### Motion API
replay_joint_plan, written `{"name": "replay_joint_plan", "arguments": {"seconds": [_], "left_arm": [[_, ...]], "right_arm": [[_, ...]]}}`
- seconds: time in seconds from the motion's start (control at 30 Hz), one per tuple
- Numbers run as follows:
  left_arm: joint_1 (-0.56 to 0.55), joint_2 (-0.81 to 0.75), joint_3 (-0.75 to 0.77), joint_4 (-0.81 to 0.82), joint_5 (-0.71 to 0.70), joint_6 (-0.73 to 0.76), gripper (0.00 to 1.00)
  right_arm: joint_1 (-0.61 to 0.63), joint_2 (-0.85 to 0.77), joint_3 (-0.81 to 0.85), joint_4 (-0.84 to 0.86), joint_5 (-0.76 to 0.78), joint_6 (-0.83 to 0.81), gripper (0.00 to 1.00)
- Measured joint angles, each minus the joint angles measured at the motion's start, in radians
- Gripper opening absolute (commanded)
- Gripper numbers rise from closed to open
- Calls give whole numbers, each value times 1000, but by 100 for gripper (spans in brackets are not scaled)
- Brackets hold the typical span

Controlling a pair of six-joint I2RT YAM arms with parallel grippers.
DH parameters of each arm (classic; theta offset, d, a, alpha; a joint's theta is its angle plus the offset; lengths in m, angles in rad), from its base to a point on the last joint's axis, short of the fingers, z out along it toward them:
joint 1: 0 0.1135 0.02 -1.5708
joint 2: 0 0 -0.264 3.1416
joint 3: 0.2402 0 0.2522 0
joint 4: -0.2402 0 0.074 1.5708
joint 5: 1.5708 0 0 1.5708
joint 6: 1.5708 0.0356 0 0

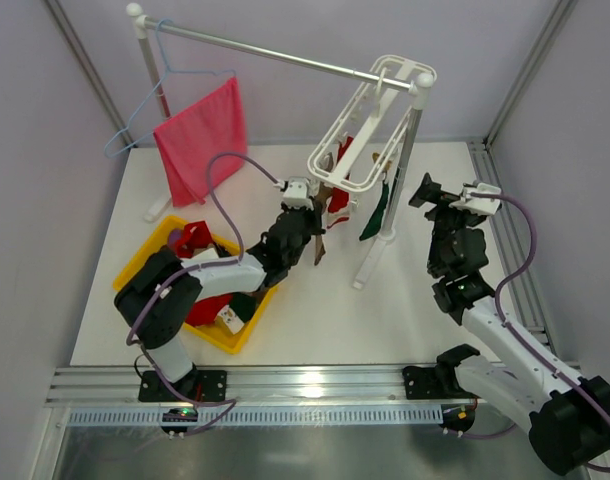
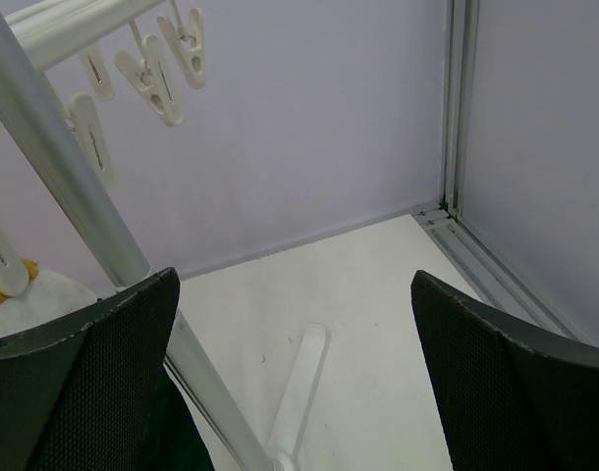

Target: Remove the socks clipped to the hanger

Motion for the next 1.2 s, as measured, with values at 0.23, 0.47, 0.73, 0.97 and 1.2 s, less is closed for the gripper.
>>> {"name": "replay_joint_plan", "arguments": {"seconds": [0.23, 0.47, 0.73, 0.97, 1.2], "left_arm": [[2, -11, -13, 8, -34, 26, 0], [-2, -148, -127, 15, -59, 23, 0], [-72, -318, -224, -23, -94, -18, 0], [-161, -416, -241, -71, -111, -37, 0], [-282, -423, -241, -85, -119, -39, 0]], "right_arm": [[-5, 11, 0, -10, -25, 0, 100], [-5, 5, 23, -83, -80, 1, 100], [-5, -148, 42, -161, -203, 21, 100], [-4, -296, 52, -198, -420, 59, 100], [14, -254, 123, -210, -639, 76, 100]]}}
